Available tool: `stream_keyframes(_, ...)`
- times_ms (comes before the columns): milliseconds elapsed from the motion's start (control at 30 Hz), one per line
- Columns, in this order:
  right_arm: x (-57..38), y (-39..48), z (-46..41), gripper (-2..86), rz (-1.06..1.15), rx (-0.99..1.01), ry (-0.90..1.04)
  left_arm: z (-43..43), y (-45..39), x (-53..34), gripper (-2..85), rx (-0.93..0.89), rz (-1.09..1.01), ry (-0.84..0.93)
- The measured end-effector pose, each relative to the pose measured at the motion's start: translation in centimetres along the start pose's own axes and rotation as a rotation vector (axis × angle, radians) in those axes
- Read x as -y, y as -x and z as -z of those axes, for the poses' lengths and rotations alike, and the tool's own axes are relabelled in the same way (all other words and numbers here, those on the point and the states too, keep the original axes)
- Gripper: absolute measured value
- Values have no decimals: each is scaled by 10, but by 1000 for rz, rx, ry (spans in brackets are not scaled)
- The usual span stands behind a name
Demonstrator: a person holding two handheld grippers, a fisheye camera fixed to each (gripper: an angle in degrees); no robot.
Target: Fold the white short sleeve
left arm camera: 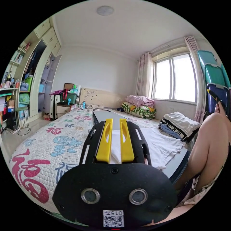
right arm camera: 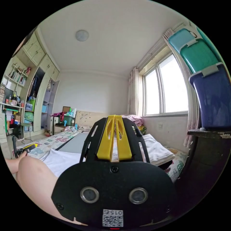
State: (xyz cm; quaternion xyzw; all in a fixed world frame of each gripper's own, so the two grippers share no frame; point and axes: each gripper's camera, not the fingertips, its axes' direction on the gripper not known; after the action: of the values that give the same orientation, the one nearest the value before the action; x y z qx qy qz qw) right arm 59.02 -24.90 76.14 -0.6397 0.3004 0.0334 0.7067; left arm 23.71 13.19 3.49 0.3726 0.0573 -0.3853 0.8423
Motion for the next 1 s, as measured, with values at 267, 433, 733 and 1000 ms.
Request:
stream_keyframes(267, -134, -125, -91, -10, -462, 1150, 417, -8, 29, -3, 85, -185, 6, 58)
stream_keyframes(433, -152, -186, -129, -10, -713, 1190, 320, 5, 76, -12, 102, -299, 142, 24)
stream_keyframes(733, -93, -240, -182, -10, -782, 1286, 304, -107, 76, -22, 117, -454, 201, 215)
stream_keyframes(1000, -4, -297, -221, -10, -733, 1243, 286, -194, 82, -52, 136, -476, 225, 342)
